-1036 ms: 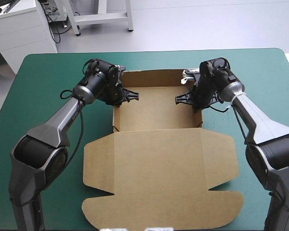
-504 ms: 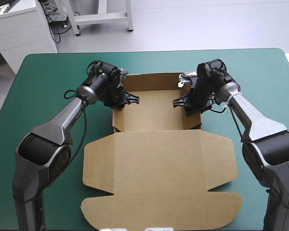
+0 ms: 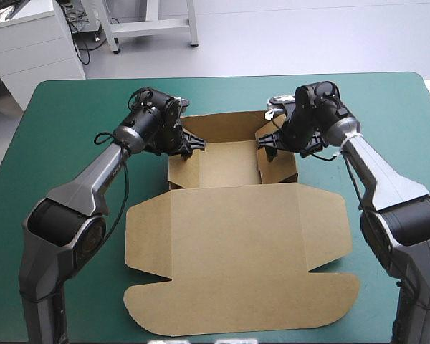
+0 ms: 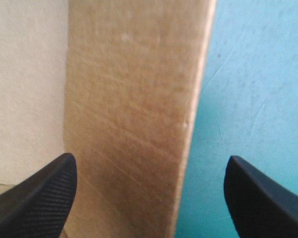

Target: Fold the box

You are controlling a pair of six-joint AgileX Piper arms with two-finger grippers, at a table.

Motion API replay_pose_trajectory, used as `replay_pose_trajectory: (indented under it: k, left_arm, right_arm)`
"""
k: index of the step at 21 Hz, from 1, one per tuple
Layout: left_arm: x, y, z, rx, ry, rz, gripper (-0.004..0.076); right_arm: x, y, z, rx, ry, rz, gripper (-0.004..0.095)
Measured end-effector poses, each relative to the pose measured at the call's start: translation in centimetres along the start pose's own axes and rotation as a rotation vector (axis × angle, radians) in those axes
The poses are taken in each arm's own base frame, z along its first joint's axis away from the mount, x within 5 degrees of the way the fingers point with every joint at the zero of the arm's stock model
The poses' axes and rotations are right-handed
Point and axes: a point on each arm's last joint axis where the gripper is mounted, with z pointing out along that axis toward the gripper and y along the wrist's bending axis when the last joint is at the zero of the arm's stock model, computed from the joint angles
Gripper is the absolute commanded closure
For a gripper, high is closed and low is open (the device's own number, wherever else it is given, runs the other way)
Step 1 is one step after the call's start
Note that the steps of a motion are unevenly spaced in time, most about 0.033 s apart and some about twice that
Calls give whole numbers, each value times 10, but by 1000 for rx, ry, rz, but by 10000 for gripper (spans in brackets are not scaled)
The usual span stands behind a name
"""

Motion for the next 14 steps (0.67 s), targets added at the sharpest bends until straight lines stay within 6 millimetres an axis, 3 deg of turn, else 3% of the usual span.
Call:
replay_pose_trajectory:
  k: [2, 4, 5, 6, 7, 11, 14]
  left_arm:
    - [-8, 0, -13, 9, -51, 5, 264]
    - [-15, 0, -34, 25, -120, 48, 350]
    - [-17, 0, -43, 29, -144, 59, 422]
    - [-18, 2, -53, 31, -173, 65, 594]
    - [-18, 6, -76, 21, -231, 75, 723]
    - [6, 23, -150, 22, -373, 80, 742]
    - [42, 32, -183, 71, -386, 83, 742]
  right_arm:
    - [-12, -3, -21, -8, -79, 10, 156]
    - [-22, -11, -46, -13, -167, 28, 156]
    - [-23, -12, -54, -14, -189, 34, 156]
    - [-24, -15, -63, -15, -215, 39, 156]
    - [-22, -18, -80, -15, -251, 45, 156]
    - [-2, -17, -127, -42, -331, 41, 156]
    - [18, -16, -138, -57, -319, 43, 156]
